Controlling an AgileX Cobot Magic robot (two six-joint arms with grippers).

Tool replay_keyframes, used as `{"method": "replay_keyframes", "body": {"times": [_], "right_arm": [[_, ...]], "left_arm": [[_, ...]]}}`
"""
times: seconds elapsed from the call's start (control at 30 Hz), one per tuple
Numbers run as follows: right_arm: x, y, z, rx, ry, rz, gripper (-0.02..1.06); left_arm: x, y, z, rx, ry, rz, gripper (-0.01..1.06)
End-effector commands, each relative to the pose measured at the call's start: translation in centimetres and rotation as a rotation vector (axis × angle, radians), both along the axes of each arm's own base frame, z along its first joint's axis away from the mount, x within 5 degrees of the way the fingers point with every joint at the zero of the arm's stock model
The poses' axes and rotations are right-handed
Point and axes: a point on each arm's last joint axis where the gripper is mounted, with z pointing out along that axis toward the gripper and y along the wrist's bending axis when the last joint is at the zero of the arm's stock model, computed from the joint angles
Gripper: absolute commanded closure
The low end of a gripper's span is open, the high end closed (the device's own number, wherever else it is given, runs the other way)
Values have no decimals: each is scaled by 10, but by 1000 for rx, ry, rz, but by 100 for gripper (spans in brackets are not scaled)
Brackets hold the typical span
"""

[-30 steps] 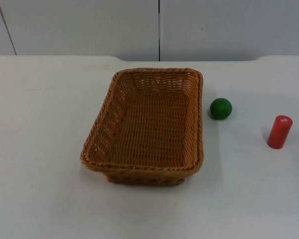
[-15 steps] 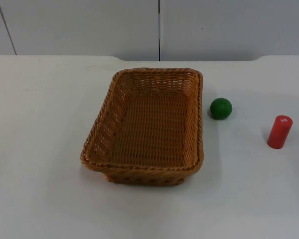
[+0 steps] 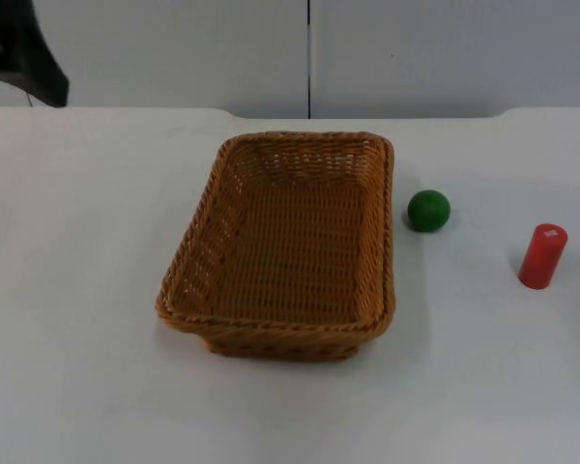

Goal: Pick up the basket with the left hand and place the object to the left of the red cylinder into the basket with the right hand.

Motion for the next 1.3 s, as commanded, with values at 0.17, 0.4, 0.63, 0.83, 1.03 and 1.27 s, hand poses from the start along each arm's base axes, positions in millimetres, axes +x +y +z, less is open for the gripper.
{"method": "replay_keyframes", "body": {"times": [0.17, 0.4, 0.63, 0.83, 1.03, 1.27], "right_arm": [[0, -1, 2, -10, -18, 1, -1], [0, -1, 2, -10, -18, 1, -1], [0, -1, 2, -10, -18, 1, -1], [1, -1, 2, -10, -19, 2, -1], [1, -1, 3, -10, -22, 2, -1], [1, -1, 3, -12, -28, 2, -1]], "left_arm": [[55, -47, -43, -1, 95, -117, 0], [90, -87, -84, 17, 155, -199, 0], [120, -106, -136, 21, 230, -208, 0], [126, -109, -170, 14, 296, -193, 0], [123, -109, -183, 5, 343, -192, 29], [120, -108, -181, 7, 385, -191, 90]]}}
